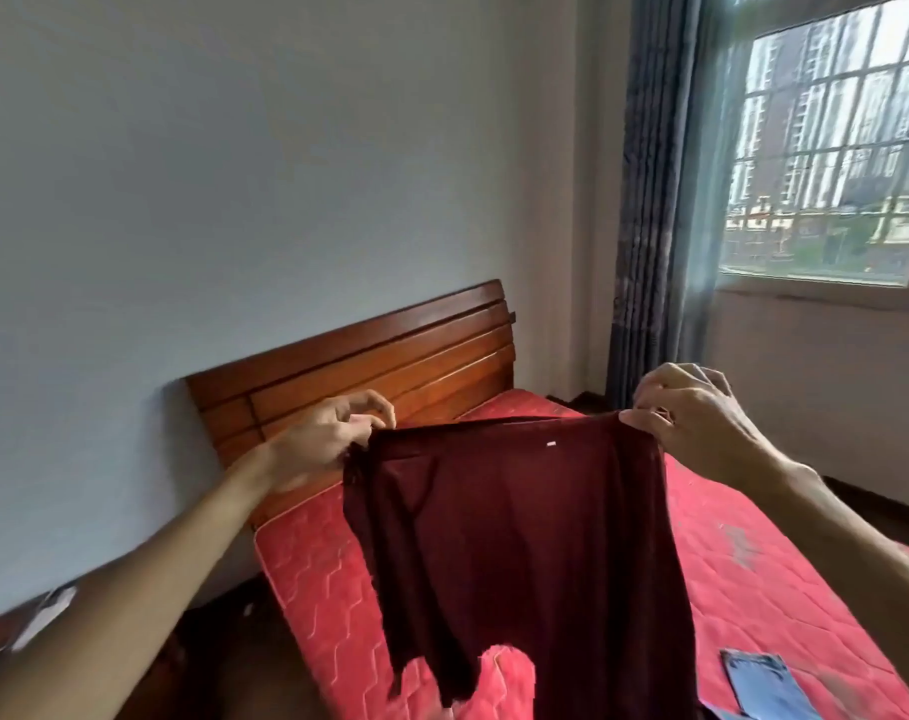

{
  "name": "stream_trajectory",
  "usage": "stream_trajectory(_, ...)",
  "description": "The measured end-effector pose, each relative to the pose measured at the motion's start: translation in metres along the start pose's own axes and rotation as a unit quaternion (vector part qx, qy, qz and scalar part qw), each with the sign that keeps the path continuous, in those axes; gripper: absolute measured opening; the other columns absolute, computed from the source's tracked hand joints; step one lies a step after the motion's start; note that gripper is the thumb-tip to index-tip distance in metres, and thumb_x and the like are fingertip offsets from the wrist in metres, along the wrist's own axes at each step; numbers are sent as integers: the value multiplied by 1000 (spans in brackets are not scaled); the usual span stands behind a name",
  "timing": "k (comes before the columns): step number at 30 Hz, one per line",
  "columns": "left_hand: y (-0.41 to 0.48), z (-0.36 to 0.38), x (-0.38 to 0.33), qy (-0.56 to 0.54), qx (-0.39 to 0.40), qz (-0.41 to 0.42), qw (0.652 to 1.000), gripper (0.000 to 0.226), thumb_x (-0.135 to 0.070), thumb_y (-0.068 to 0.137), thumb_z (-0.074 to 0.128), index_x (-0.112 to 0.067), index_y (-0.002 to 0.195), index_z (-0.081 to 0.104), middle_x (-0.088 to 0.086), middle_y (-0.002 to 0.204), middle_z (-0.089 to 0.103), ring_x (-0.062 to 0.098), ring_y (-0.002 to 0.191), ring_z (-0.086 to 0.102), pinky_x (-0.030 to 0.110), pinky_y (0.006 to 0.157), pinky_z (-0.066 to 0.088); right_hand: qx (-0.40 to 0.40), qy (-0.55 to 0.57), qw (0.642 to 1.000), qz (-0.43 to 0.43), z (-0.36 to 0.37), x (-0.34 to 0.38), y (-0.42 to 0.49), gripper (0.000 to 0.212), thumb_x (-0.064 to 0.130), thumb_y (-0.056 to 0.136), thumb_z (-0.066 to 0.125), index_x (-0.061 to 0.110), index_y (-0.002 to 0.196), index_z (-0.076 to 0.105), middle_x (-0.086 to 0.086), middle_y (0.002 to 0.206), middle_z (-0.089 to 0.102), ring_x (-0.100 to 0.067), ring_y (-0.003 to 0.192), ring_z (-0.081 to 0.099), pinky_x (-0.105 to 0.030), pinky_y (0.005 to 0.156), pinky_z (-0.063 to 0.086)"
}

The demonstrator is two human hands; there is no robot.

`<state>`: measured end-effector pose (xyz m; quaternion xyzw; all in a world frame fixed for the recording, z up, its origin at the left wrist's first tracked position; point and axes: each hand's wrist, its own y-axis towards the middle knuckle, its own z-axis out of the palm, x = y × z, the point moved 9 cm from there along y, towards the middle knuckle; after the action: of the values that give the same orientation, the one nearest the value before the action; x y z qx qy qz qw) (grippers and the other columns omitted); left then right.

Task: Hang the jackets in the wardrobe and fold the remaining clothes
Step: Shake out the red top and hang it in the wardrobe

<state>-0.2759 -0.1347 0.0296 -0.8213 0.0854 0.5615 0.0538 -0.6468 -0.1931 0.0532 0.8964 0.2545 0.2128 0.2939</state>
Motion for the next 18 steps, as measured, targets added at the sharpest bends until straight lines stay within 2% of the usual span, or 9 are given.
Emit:
stream_trajectory(3,-50,-13,12,23,-71,-43,996,51,12,88,32,-14,81,74,12,86,70,15,66,55,26,56,41,-47,39,997,-38,10,39,1,38,53,86,56,19,80,73,7,96,58,-23,101,55,-40,97,38)
stream_trajectory(6,-99,-39,27,144,-139,-100,975,48,5,80,37,-17,73,80,21,92,70,20,77,55,23,63,44,-87,73,990,-84,13,89,0,36,45,86,64,12,77,74,-3,97,59,-27,99,54,-40,92,41)
stream_trajectory(9,-145,-61,37,231,-172,-155,945,49,8,80,40,-21,65,77,-4,59,64,20,65,48,22,53,37,-108,113,980,-126,20,137,2,24,31,80,80,9,72,74,-4,98,60,-27,98,54,-42,90,44)
stream_trajectory(11,-176,-69,40,263,-191,-172,930,47,8,85,42,-22,68,74,-9,56,60,21,65,49,25,54,38,-95,134,975,-148,30,167,7,26,34,81,76,9,73,75,-2,96,60,-23,98,51,-39,91,43)
stream_trajectory(14,-231,-83,41,310,-221,-150,912,25,-16,91,53,-27,77,71,-7,78,69,16,76,62,30,76,48,-71,170,969,-166,46,210,15,34,42,84,66,10,76,74,0,92,61,-21,93,51,-33,88,41)
stream_trajectory(15,-249,-87,39,320,-223,-141,910,19,-28,90,55,-25,77,69,-9,78,69,12,78,64,32,80,49,-62,186,964,-177,49,226,18,36,45,85,62,12,78,73,1,89,62,-22,90,53,-32,86,42)
stream_trajectory(16,-268,-92,38,324,-224,-135,909,27,-41,89,56,-21,73,65,-11,72,66,9,73,61,33,78,48,-53,203,959,-189,51,242,19,37,47,87,59,13,79,72,3,86,63,-22,87,55,-34,83,44)
stream_trajectory(18,-306,-102,35,307,-237,-129,913,54,-58,90,57,-12,64,47,-8,59,42,8,59,44,30,66,37,-33,235,950,-205,53,277,18,32,46,90,60,16,82,68,9,78,62,-18,77,57,-39,75,50)
